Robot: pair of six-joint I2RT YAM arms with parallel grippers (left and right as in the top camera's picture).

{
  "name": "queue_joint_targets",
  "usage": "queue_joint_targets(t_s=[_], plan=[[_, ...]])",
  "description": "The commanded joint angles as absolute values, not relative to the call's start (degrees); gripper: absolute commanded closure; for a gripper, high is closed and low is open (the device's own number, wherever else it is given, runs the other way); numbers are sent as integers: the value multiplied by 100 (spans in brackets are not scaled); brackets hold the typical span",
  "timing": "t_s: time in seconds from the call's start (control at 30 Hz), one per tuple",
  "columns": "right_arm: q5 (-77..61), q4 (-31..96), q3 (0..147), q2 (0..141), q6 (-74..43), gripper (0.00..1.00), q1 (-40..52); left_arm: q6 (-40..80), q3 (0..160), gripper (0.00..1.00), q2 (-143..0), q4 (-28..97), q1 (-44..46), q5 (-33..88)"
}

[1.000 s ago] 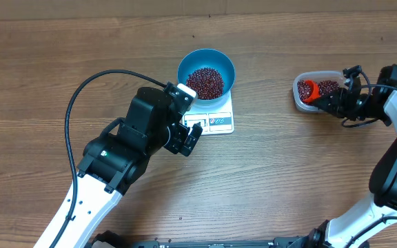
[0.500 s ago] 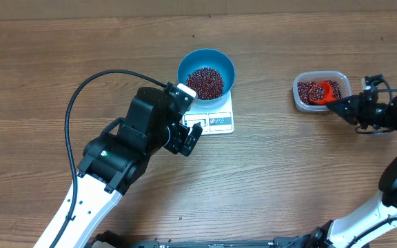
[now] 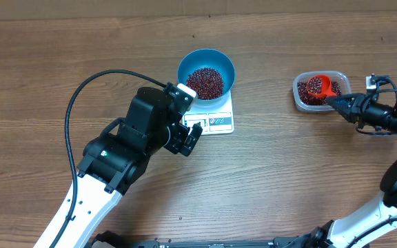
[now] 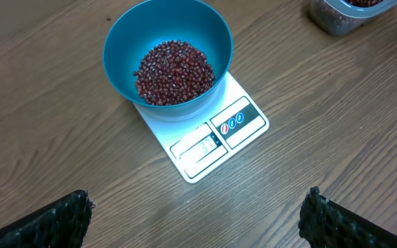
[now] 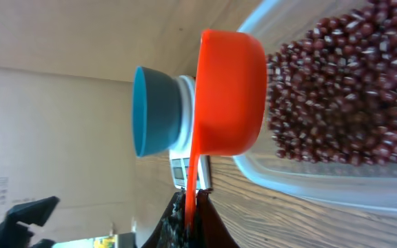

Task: Scoop item into bowl and weigh 150g on scale
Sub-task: 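Carry the filled scoop with the right gripper over the teal bowl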

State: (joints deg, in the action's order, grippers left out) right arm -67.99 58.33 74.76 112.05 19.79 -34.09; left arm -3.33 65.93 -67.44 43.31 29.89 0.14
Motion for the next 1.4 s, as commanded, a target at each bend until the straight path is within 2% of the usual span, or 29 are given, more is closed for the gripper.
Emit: queue_joint_targets(t_s=[0.0, 0.2, 0.8, 1.03, 1.37], plan=[[-7371, 5889, 7419, 11227, 2110, 97, -3417, -259, 6700, 0, -6711, 4331, 2961, -43], [-7846, 6038, 7419, 11227, 2110, 96, -3234, -259, 6700, 0, -6711, 4331, 2961, -43], [-8689, 5570, 7422, 11227, 2060, 96, -1448, -259, 6700, 0, -6711, 4331, 2961, -43], [-8709, 4362, 7422, 11227, 816, 96, -792, -259, 6700, 0, -6711, 4331, 2961, -43], [-8335, 2849, 7422, 11227, -788, 96, -344, -259, 6700, 0, -6711, 4331, 2961, -43]])
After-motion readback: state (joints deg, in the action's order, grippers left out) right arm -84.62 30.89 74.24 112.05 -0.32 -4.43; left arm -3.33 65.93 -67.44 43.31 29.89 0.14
